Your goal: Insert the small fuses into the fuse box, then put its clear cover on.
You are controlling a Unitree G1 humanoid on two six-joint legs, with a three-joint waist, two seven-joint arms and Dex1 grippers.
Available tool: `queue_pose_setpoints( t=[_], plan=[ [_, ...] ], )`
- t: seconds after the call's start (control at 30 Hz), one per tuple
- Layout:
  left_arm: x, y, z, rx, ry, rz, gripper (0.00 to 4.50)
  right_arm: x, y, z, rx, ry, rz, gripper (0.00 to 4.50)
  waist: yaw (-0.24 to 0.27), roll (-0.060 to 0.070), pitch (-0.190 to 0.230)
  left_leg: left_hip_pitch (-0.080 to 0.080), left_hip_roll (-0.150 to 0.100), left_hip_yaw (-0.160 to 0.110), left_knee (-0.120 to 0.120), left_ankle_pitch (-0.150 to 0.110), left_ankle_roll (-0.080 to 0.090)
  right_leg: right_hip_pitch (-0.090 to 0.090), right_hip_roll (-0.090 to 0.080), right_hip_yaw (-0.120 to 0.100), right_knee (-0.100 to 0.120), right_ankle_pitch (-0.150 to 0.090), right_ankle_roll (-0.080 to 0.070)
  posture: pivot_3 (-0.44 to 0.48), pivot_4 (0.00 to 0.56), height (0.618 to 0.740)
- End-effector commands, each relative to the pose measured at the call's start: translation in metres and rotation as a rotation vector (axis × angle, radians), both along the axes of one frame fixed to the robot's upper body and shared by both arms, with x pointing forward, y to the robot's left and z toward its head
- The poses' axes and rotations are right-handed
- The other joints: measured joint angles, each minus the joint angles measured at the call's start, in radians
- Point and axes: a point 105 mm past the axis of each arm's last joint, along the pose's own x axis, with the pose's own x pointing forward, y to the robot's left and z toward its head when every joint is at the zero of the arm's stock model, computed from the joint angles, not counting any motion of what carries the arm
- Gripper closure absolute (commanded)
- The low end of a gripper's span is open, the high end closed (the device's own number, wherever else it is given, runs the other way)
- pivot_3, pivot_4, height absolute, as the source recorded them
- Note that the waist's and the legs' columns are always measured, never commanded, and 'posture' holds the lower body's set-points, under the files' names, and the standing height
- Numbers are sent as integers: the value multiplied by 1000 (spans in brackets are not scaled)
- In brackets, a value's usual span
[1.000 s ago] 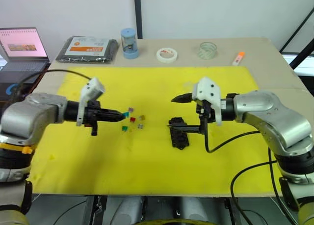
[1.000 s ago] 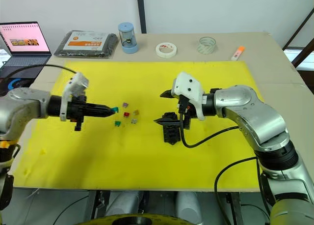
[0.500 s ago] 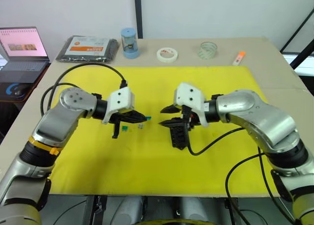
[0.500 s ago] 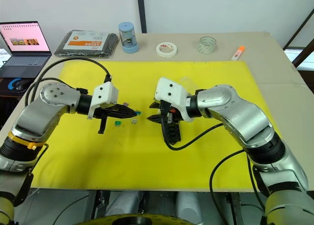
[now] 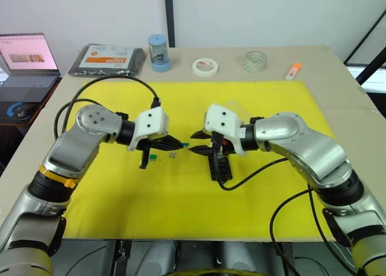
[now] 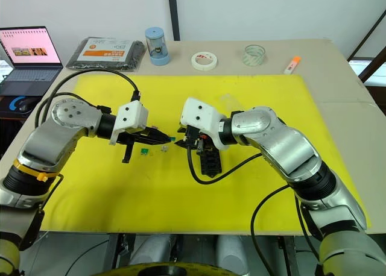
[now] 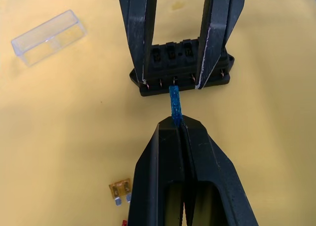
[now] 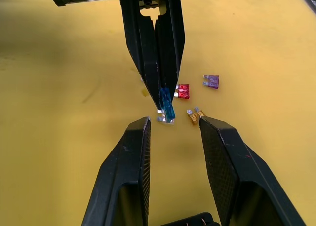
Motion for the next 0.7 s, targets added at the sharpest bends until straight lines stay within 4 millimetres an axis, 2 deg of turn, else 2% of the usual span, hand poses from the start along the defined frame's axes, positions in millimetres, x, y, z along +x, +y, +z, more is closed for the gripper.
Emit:
queue_pose_setpoints(
  t=[0.03,0.3,0.4,0.5,0.7],
  plan=[
    [-4,-5,10,-6,-53,-31,4500,0,4,10,16,-42,17,2891,0,0,0,0,0,0,0,0,0,0,0,0,0,0,0,0,150,740],
    [-5,-4,8,6,-63,-36,4500,0,6,8,13,-33,27,2891,-1,0,0,0,0,0,0,0,0,0,0,0,0,0,0,0,150,740],
    [-4,-4,8,7,-65,-37,4500,0,7,7,7,-28,39,3455,-1,0,0,0,0,0,0,0,0,0,0,0,0,0,0,0,150,740],
    [-4,-3,8,9,-66,-39,4500,0,8,6,8,-28,41,4450,-1,0,0,0,0,0,0,0,0,0,0,0,0,0,0,0,150,740],
    [-6,0,3,34,-72,-46,4500,2,9,7,16,-23,42,4485,-2,0,0,0,0,0,0,0,0,0,1,0,0,0,0,0,150,740]
  ],
)
